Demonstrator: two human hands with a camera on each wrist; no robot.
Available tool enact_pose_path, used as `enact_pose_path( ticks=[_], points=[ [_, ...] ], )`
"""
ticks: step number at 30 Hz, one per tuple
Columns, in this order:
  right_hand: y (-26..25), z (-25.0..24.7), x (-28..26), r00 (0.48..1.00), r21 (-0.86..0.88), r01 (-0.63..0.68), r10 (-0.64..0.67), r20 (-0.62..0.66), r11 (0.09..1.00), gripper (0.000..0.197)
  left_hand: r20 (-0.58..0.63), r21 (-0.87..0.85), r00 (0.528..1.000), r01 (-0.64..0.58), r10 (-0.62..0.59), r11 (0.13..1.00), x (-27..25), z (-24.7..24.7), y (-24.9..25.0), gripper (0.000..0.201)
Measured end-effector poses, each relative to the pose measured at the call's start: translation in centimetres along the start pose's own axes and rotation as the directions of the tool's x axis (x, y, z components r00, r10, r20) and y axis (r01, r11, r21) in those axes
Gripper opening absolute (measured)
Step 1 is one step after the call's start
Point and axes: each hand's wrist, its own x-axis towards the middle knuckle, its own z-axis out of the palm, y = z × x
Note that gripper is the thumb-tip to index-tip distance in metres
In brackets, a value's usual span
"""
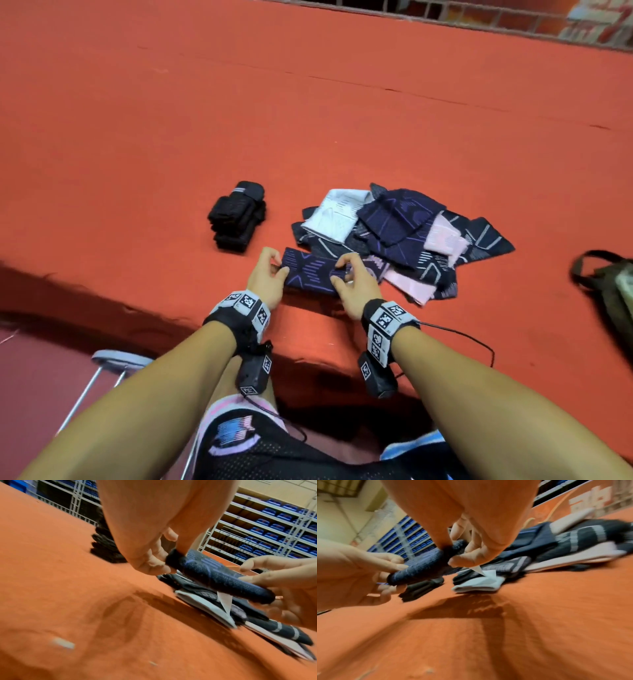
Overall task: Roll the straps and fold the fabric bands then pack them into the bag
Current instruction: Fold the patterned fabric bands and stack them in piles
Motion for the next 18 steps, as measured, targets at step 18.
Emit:
enact_pose_path(
  ticks=[18],
  points=[
    [-7.3,17.7,7.9,0.97,-0.188,0.105,-0.059,0.237,0.976,0.021,-0.146,0.126,0.974,0.19,-0.172,0.974,7.5,-13.7,-11.5,0.029]
  ],
)
